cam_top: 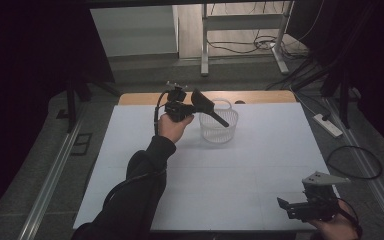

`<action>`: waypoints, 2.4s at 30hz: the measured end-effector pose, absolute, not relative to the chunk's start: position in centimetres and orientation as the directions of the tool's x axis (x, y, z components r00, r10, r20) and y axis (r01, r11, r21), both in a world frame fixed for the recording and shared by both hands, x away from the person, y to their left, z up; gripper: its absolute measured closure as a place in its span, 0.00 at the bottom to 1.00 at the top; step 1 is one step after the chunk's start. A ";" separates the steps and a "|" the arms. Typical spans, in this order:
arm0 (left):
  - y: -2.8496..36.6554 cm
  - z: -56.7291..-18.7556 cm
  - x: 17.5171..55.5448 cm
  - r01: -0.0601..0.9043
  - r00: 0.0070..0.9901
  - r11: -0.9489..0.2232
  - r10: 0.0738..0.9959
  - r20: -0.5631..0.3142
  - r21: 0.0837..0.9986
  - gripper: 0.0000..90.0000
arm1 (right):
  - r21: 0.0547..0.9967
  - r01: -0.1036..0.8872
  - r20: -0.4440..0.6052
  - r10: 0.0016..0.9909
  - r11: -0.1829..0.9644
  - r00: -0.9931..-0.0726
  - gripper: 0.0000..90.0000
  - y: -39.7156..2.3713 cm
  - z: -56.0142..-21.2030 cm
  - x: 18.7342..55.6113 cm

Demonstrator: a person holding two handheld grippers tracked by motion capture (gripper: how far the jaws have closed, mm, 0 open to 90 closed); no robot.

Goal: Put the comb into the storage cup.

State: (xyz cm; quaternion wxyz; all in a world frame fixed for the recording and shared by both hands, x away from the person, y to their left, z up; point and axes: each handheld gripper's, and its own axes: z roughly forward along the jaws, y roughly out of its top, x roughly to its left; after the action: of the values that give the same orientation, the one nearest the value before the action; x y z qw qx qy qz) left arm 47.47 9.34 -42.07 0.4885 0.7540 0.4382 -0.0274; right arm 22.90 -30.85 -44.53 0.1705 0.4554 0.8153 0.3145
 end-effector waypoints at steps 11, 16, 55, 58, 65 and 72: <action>8.6 -43.2 47.5 0.686 0.616 -0.146 0.638 -0.463 0.712 0.92 | 0.664 0.639 0.009 0.850 0.390 -0.527 0.00 -30.8 -44.6 22.9; 8.3 -43.8 47.4 0.687 0.613 -0.146 0.641 -0.461 0.712 0.92 | 0.662 0.639 0.008 0.849 0.392 -0.528 0.00 -30.8 -44.6 22.9; 8.4 -46.3 46.7 0.660 0.611 -0.148 0.677 -0.411 0.736 0.77 | 0.655 0.647 0.009 0.851 0.391 -0.524 0.00 -30.8 -44.6 23.0; 8.3 -46.2 46.7 0.649 0.615 -0.155 0.684 -0.393 0.745 0.77 | 0.654 0.647 0.009 0.851 0.391 -0.524 0.00 -30.8 -44.6 23.0; 8.5 -46.2 46.6 0.629 0.615 -0.161 0.702 -0.360 0.760 0.70 | 0.653 0.649 0.010 0.852 0.391 -0.524 0.00 -30.8 -44.6 23.1; 8.4 -46.2 46.5 0.614 0.612 -0.184 0.725 -0.316 0.767 0.61 | 0.652 0.650 0.010 0.852 0.392 -0.524 0.00 -30.8 -44.6 23.1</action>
State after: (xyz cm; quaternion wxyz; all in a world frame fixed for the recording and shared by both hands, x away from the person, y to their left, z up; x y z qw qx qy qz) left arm 46.50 8.42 -46.20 0.4662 0.7672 0.4366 0.0596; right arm 23.07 -30.79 -44.65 0.1653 0.4591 0.8176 0.3058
